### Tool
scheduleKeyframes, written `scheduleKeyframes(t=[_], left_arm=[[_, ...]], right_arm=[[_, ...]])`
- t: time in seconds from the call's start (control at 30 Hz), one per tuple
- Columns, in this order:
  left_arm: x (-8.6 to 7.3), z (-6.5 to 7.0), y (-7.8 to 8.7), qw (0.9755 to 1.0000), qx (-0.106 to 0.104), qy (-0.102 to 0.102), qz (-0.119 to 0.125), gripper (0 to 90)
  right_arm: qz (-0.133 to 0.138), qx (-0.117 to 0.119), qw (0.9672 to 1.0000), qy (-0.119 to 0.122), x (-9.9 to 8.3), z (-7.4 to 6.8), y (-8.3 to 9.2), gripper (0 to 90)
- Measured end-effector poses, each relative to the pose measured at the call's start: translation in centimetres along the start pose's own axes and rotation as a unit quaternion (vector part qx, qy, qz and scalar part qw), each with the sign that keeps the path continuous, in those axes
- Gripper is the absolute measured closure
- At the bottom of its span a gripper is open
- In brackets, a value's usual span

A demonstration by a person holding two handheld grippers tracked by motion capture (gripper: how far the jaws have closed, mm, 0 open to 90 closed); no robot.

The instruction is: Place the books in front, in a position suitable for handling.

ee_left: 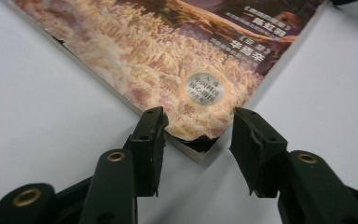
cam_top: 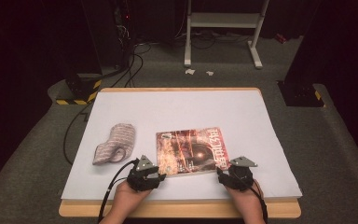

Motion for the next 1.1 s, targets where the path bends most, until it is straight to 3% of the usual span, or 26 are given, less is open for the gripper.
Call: scheduleKeyframes(t=[0.1,0.27,0.43,0.53,0.83,0.97,1.1], left_arm=[[0.1,0.3,0.1,1.0000,-0.006,-0.003,0.001,53.3],[0.8,-0.3,0.9,0.9996,-0.011,0.000,0.026,51.2],[1.0,-1.5,1.3,0.9992,0.003,0.010,0.037,48.2],[1.1,-2.3,1.3,0.9987,0.012,0.019,0.046,47.0],[0.9,-3.2,0.9,0.9984,0.019,0.026,0.046,46.5],[1.0,-3.5,0.9,0.9981,0.022,0.025,0.051,48.1],[1.1,-4.1,0.7,0.9977,0.029,0.026,0.056,46.1]], right_arm=[[-0.003,-0.002,1.0000,-0.007,0.4,0.5,-0.3,34.9],[-0.012,-0.015,0.9997,-0.012,1.5,1.6,-1.3,34.9],[-0.015,-0.028,0.9992,-0.025,3.0,3.0,-2.6,35.3],[-0.019,-0.042,0.9987,-0.019,4.0,3.5,-3.4,36.0],[-0.024,-0.062,0.9976,-0.021,6.6,4.6,-5.8,39.4],[-0.012,-0.071,0.9973,-0.017,6.8,4.3,-5.7,41.8],[0.012,-0.034,0.9993,-0.004,5.6,1.8,-4.0,39.3]])
Point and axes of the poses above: each handheld gripper's, and its own axes: y roughly backward along the jaws, x roughly out of its top, z roughly to its right, the point moved 10 cm from there along -y, roughly forward along the jaws, and after that the axes turned 10 degrees about x, right-handed, at the moved point
